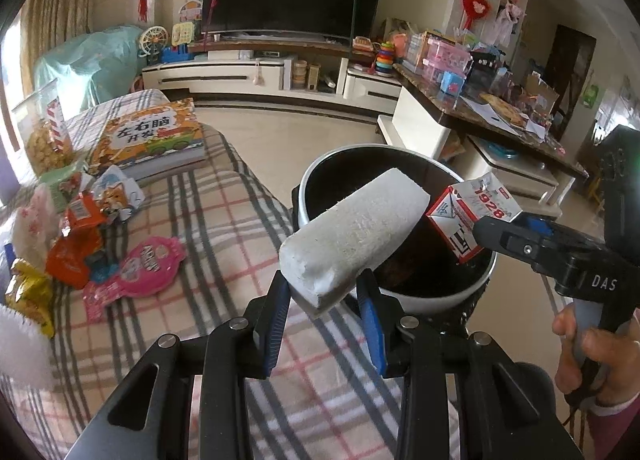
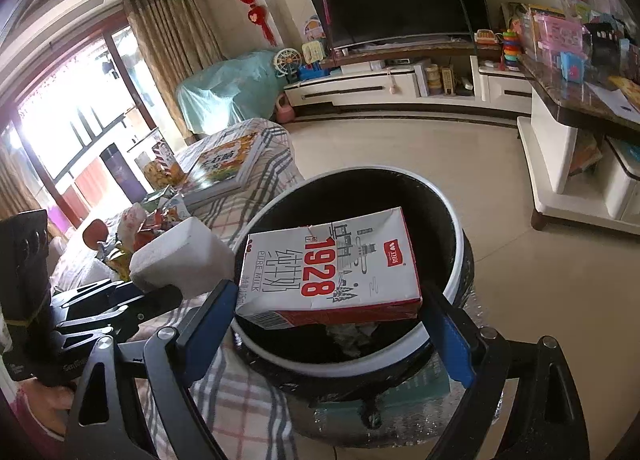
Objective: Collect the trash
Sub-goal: 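Carry both items over the trash bin and open both tools to drop them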
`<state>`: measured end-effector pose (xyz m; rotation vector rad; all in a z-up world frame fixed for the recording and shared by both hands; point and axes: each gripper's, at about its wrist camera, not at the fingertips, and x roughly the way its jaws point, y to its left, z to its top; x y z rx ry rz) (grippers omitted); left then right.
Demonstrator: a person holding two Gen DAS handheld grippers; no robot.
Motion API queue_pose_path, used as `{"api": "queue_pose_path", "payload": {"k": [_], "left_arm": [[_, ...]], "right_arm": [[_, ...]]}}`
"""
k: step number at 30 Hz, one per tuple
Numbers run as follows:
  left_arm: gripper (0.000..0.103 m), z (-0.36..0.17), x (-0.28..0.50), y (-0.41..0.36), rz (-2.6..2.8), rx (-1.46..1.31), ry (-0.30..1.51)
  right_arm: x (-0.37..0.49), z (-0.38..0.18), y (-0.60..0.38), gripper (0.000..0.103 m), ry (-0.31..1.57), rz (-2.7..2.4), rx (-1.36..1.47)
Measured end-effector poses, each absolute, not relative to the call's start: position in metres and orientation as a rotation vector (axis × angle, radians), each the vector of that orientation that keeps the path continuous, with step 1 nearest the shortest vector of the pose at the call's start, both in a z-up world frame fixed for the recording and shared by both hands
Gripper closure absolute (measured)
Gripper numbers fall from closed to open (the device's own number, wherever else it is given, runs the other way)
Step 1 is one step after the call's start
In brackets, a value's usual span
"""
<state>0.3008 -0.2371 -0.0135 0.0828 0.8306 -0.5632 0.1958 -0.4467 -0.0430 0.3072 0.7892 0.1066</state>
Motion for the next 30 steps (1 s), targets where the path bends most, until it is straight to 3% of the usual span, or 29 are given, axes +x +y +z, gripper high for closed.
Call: {"api": "queue_pose_path", "payload": {"k": [20,25,30], "left_arm": [[0.065,-0.019,0.328,-0.276,-0.577,0.106,0.865],[0.050,-0.017,0.326,-0.279,-0.576,0.113,0.859],[0.049,-0.019,0.320,-0.274,-0.562,0.112,0.857]], "right_arm": [[0.214,-0.051,-0.465,0.011,0.825,0.130,0.345],[0.217,-0.053,-0.471,0.011,0.834,0.126,0.372],[0.214,-0.051,-0.472,0.011,0.826,0.124,0.382]]}}
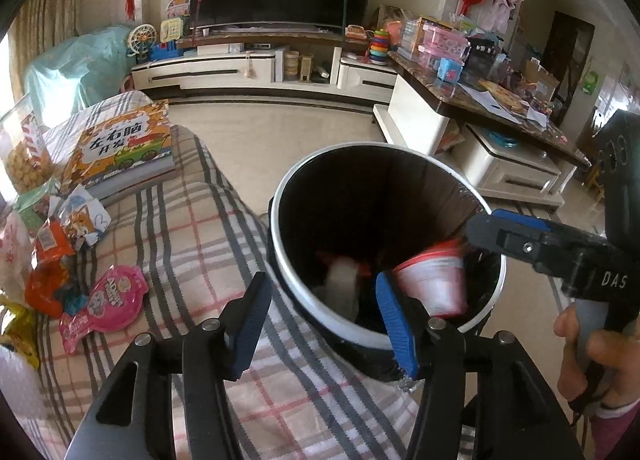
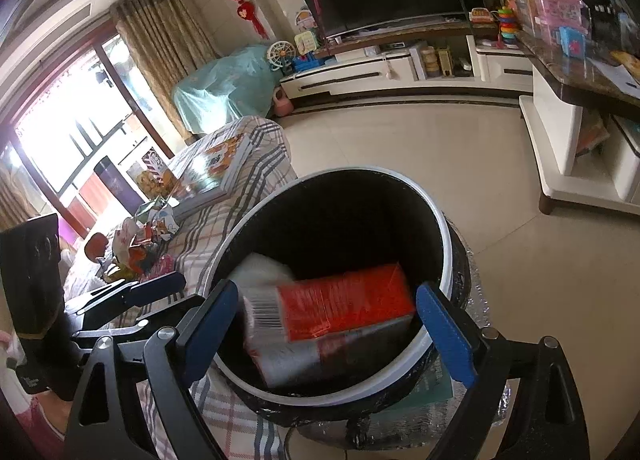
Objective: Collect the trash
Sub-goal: 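Carry both items over the trash bin and open both tools to drop them, then move both open tools back over the bed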
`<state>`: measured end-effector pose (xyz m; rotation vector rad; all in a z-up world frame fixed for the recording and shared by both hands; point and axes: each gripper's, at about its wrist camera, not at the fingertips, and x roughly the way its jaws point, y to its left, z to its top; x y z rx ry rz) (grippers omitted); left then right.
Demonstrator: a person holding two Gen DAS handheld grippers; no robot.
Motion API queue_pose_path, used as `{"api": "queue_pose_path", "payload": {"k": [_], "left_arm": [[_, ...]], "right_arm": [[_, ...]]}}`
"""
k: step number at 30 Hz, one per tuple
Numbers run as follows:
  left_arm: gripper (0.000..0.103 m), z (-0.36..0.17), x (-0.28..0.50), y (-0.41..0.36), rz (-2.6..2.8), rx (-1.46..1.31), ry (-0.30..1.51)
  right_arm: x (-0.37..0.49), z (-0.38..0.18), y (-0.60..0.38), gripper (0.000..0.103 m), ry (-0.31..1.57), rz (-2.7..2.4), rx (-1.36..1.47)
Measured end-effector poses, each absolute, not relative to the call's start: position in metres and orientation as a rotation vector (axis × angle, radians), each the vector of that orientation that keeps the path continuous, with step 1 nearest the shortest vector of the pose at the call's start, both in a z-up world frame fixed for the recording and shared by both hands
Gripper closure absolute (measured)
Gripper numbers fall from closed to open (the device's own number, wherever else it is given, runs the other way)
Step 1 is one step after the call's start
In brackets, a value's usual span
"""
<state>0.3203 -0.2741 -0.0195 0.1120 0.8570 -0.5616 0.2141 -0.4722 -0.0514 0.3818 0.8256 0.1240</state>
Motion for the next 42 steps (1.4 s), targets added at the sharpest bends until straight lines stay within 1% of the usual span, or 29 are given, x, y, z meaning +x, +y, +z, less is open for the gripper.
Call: {"api": "queue_pose_path", "payload": {"k": [6,15,26,36,42], "left_arm": [[0.048,-0.025,0.308,-0.253,-0.541,0.065,0.880],[0.047,-0.028,0.279,-0.198,-0.473,-0.032,0.893],[0.046,-0.022,0.241,-0.119,-0.363,-0.161,0.867],[0.046,-0.025,0.223,-0.073,-0.297,-0.191,0.874],[0.044,-0.027,0.218,-0.041,-0.241,-0.227,0.878]], "right_arm": [[0.207,-0.049,-0.467,0.011,0.808,0.128,0.401],[0.195,-0.044,-0.439,0.011,0.783,0.158,0.408],[0.191,-0.044,-0.377,0.011,0.804,0.251,0.383],[0.194,-0.050,-0.318,0.011,0.829,0.349,0.342],[0.201,-0.054,-0.288,0.011,0.843,0.391,0.317]]}}
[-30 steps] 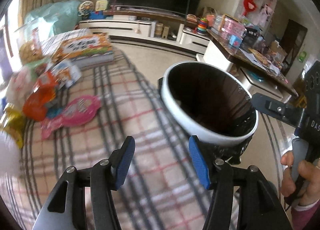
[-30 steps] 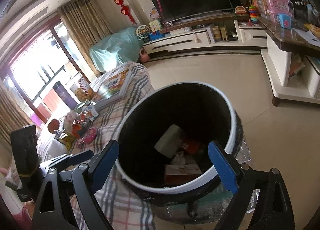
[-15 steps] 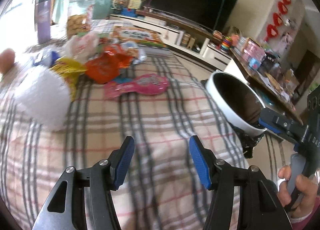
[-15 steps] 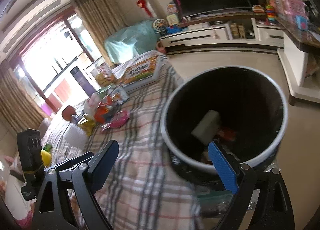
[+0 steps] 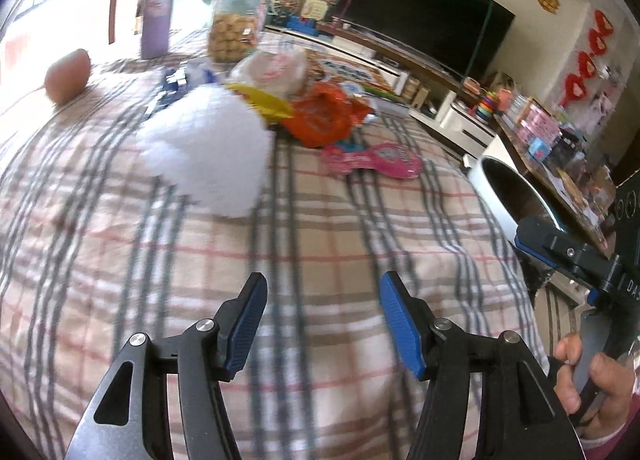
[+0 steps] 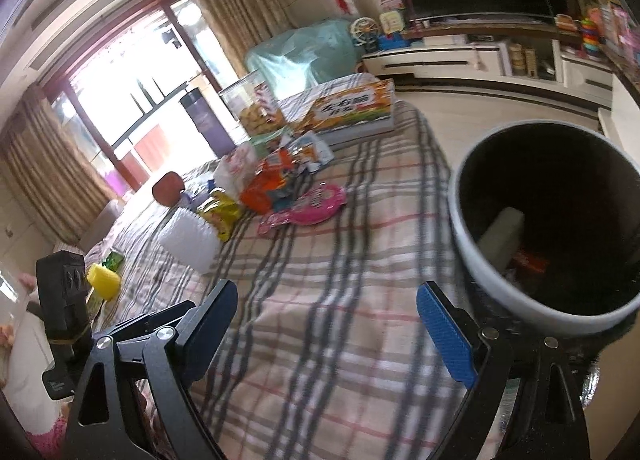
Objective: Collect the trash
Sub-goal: 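Move both open tools back over the bed, then grasp the white foam net with the left tool while the right tool grasps the pink candy packet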
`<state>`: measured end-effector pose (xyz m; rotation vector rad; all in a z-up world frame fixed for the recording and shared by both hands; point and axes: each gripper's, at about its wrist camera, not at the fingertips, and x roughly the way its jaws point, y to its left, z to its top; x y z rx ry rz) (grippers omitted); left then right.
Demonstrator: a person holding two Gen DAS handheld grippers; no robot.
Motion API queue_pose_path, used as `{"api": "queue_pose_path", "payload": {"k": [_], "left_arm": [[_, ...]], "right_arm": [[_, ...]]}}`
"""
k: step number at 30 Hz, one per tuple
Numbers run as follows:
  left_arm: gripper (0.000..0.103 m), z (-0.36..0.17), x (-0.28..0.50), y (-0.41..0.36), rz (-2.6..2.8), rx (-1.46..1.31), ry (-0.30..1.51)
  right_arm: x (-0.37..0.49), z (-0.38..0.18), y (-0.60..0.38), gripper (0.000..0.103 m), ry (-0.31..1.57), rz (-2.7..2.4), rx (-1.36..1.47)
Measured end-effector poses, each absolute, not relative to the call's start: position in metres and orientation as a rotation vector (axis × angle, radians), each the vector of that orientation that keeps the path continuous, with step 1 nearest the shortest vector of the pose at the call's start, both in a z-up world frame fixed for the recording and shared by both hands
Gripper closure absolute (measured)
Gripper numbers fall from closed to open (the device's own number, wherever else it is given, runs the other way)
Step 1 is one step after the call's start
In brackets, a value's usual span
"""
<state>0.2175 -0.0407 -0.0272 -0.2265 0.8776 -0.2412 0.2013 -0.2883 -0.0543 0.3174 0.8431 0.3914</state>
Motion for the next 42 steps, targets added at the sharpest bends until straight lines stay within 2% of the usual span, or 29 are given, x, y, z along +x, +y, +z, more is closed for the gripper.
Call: {"api": "queue_pose_path", "payload": {"k": [17,25,33,35,36,38,39,40,41,42], "left_arm": [[0.037,-0.028,0.233,0.004,-0.132,-0.276,0.878],[0.029,-0.029,0.268,0.009,-0.137,-0.293,0.870],[0.030,-0.036,0.294,0.009,-0.140,-0.323,0.849],[0.035,-0.039,0.298,0.008,-0.143,-0.316,0.850],[0.045,-0.041,0.300,0.007,-0.153,-0.315,0.848],[0.054,-0.043,0.303,0.005,-0.168,-0.313,0.853],[0.061,-0.043,0.303,0.004,-0.169,-0.311,0.850],[0.064,-0.043,0.303,0.003,-0.172,-0.307,0.845],[0.065,-0.043,0.303,0.003,-0.174,-0.305,0.841],[0.069,-0.042,0.302,0.003,-0.176,-0.302,0.836]], "right_arm": [[0.245,-0.067,-0.240,0.011,0.865,0.459,0.200],[0.282,-0.073,-0.229,0.011,0.893,0.474,0.093],[0.312,-0.088,-0.209,0.012,0.935,0.491,-0.026],[0.313,-0.091,-0.207,0.022,0.943,0.482,-0.044],[0.313,-0.093,-0.206,0.036,0.947,0.474,-0.054],[0.310,-0.094,-0.206,0.041,0.945,0.466,-0.058],[0.308,-0.094,-0.207,0.052,0.942,0.467,-0.055],[0.305,-0.093,-0.209,0.083,0.944,0.463,-0.053],[0.304,-0.093,-0.211,0.097,0.954,0.458,-0.043],[0.302,-0.093,-0.214,0.103,0.963,0.461,-0.024]]}}
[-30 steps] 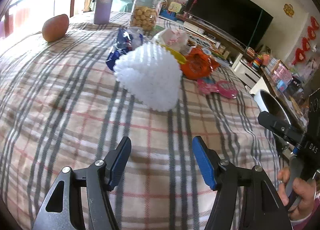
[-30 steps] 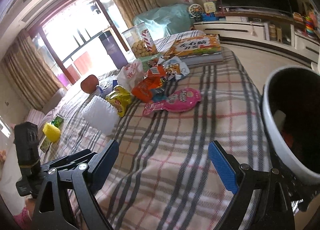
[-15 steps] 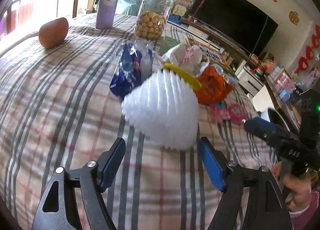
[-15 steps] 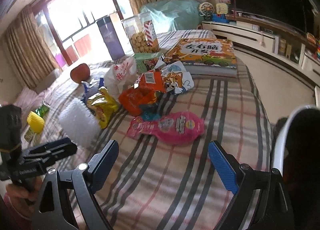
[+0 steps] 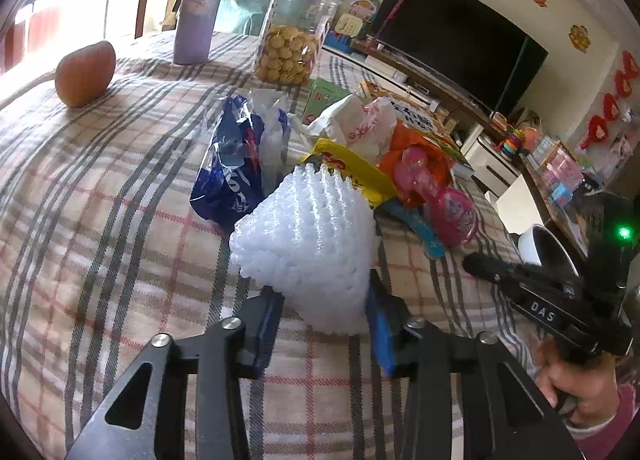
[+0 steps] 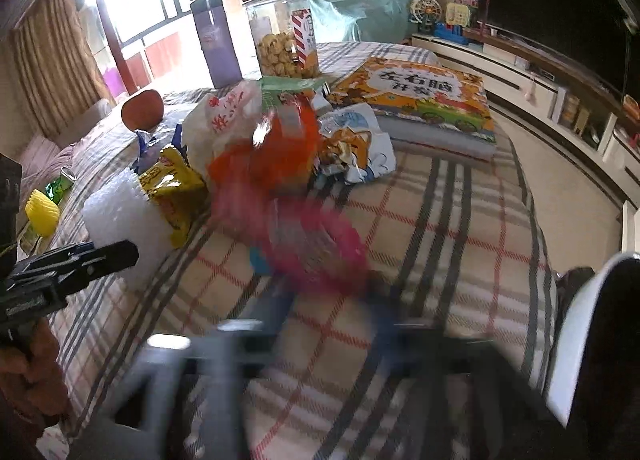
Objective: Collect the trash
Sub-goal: 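Grasp the white foam net with the left tool while the right tool grasps the pink candy packet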
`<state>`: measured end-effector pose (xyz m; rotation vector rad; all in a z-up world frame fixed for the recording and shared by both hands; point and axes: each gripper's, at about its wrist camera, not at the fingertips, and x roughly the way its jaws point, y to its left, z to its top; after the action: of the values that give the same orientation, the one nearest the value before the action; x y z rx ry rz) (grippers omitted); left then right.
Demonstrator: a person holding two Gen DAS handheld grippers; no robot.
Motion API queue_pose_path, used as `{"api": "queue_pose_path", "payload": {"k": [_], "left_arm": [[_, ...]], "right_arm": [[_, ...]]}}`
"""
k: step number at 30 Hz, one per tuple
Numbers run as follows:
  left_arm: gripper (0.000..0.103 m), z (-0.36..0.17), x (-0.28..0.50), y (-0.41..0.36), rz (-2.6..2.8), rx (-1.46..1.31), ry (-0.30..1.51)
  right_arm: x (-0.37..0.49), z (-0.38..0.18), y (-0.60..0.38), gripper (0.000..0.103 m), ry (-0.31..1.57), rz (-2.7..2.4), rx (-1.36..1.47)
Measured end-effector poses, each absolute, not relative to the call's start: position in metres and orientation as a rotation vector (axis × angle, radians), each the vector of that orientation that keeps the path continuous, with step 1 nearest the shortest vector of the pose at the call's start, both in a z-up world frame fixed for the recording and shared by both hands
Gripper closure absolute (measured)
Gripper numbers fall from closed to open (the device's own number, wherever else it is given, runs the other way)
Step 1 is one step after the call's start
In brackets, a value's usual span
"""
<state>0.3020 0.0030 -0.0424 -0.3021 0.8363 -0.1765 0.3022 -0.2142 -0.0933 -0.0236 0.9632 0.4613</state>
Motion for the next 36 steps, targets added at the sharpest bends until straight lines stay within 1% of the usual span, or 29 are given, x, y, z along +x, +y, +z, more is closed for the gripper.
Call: {"api": "queue_pose_path", "payload": {"k": [4,5,6,8,9,10,11,12,16,21,22,23,24,29,36], "left_arm": [[0.079,-0.041,0.294,0.005,-0.186,-0.301,0.823],[0.080,-0.041,0.292,0.006,-0.189,-0.302,0.823],[0.080,-0.041,0.289,0.007,-0.192,-0.305,0.822],[0.081,-0.041,0.284,0.008,-0.194,-0.302,0.822],[0.081,-0.041,0.280,0.009,-0.196,-0.299,0.823],[0.081,-0.041,0.277,0.010,-0.198,-0.298,0.824],[0.081,-0.040,0.275,0.011,-0.199,-0.301,0.823],[0.081,-0.039,0.271,0.013,-0.200,-0.305,0.823],[0.081,-0.038,0.263,0.019,-0.198,-0.317,0.826],[0.081,-0.039,0.260,0.020,-0.200,-0.319,0.834],[0.081,-0.039,0.259,0.020,-0.201,-0.317,0.834],[0.081,-0.039,0.259,0.020,-0.202,-0.314,0.833],[0.081,-0.039,0.258,0.020,-0.202,-0.313,0.832],[0.081,-0.040,0.255,0.020,-0.205,-0.318,0.830],[0.081,-0.038,0.251,0.012,-0.229,-0.316,0.831]], "right_arm": [[0.286,-0.094,-0.227,0.103,0.987,0.504,0.067],[0.283,-0.093,-0.229,0.102,0.992,0.514,0.089],[0.280,-0.092,-0.230,0.096,0.991,0.514,0.094],[0.276,-0.088,-0.230,0.091,0.970,0.509,0.078],[0.276,-0.085,-0.229,0.079,0.957,0.509,0.068],[0.277,-0.083,-0.228,0.057,0.950,0.508,0.062],[0.279,-0.081,-0.227,0.046,0.942,0.510,0.060],[0.283,-0.080,-0.224,0.030,0.933,0.516,0.059],[0.302,-0.079,-0.214,0.020,0.925,0.515,0.037],[0.325,-0.088,-0.206,0.019,0.966,0.530,0.132],[0.326,-0.091,-0.203,0.022,0.968,0.513,0.116],[0.326,-0.092,-0.201,0.026,0.973,0.502,0.103],[0.324,-0.093,-0.200,0.043,0.974,0.494,0.094],[0.298,-0.088,-0.209,0.043,0.959,0.510,0.099],[0.243,-0.089,-0.241,0.043,0.959,0.489,0.201]]}}
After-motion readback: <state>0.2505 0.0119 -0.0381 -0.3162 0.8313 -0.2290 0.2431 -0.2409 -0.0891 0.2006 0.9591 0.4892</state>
